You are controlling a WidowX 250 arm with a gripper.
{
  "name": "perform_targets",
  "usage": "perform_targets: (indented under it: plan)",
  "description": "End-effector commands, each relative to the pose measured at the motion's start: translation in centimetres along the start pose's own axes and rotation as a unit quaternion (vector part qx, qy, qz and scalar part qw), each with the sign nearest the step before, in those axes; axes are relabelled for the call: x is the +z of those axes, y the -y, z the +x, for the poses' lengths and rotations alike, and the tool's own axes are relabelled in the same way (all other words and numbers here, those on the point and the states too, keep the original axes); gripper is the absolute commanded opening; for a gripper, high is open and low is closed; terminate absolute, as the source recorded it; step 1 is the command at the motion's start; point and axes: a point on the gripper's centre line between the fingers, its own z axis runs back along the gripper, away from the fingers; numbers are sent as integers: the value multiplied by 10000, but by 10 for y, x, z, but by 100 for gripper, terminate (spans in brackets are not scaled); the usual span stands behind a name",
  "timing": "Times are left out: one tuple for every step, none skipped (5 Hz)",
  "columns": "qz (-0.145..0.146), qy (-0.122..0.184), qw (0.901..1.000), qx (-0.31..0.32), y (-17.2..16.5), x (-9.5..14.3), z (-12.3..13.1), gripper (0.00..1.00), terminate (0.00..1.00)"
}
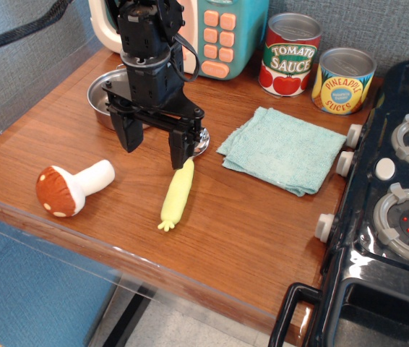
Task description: PLACE THE MUSHROOM IN THE POT.
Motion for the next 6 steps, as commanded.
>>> perform_targets:
  plan:
    - [0, 0, 10000, 0, 0, 0, 0, 100, 0]
    - [-19, -12, 10000, 67, -16, -5, -4, 100, 0]
    - [88, -180, 9997, 153, -34, -14, -7, 100, 0]
    - [126, -159, 9995, 255, -51, -17, -10, 100, 0]
    - [105, -112, 9997, 168, -60, -25, -15, 100, 0]
    - [198, -359, 9989, 232, -64, -32, -15, 100, 0]
